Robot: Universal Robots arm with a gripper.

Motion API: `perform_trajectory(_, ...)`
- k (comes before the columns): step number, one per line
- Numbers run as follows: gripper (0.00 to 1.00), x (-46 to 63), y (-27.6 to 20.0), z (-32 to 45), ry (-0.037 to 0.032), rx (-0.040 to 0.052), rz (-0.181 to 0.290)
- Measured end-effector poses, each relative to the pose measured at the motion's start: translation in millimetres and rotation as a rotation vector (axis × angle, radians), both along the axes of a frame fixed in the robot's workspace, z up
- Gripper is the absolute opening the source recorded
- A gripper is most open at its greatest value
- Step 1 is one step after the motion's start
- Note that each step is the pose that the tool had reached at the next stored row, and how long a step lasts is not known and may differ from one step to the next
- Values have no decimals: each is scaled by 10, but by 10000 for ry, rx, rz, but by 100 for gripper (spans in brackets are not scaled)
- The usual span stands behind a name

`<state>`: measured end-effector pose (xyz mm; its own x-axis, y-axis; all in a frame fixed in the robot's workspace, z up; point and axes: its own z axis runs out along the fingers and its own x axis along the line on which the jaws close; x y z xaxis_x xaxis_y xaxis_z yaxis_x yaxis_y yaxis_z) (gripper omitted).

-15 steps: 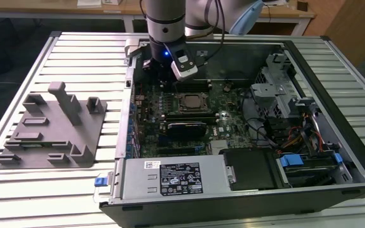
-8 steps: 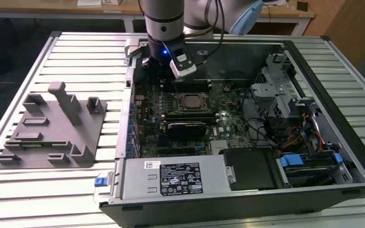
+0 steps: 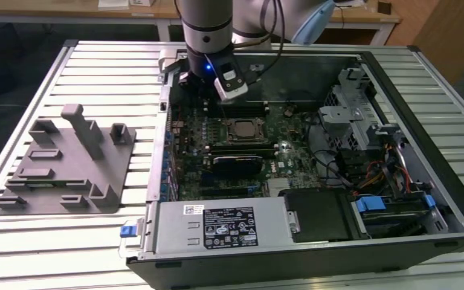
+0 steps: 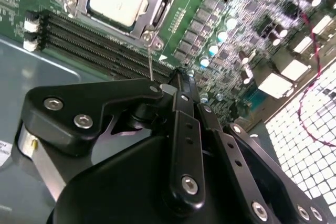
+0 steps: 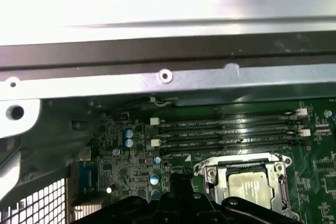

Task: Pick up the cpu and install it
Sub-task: 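Install the first cpu locking lever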

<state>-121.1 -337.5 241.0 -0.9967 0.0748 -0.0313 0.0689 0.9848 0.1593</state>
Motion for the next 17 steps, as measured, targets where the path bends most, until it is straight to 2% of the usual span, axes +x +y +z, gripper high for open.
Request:
perform_trajectory(2, 11, -1, -5, 0, -1, 170, 2)
perform_trajectory(4, 11, -2, -11, 1, 0, 297, 2)
perform_trajectory(15, 11, -2, -13, 56, -1, 592, 5)
perform_trajectory(17, 11, -2, -14, 60, -2, 676, 6)
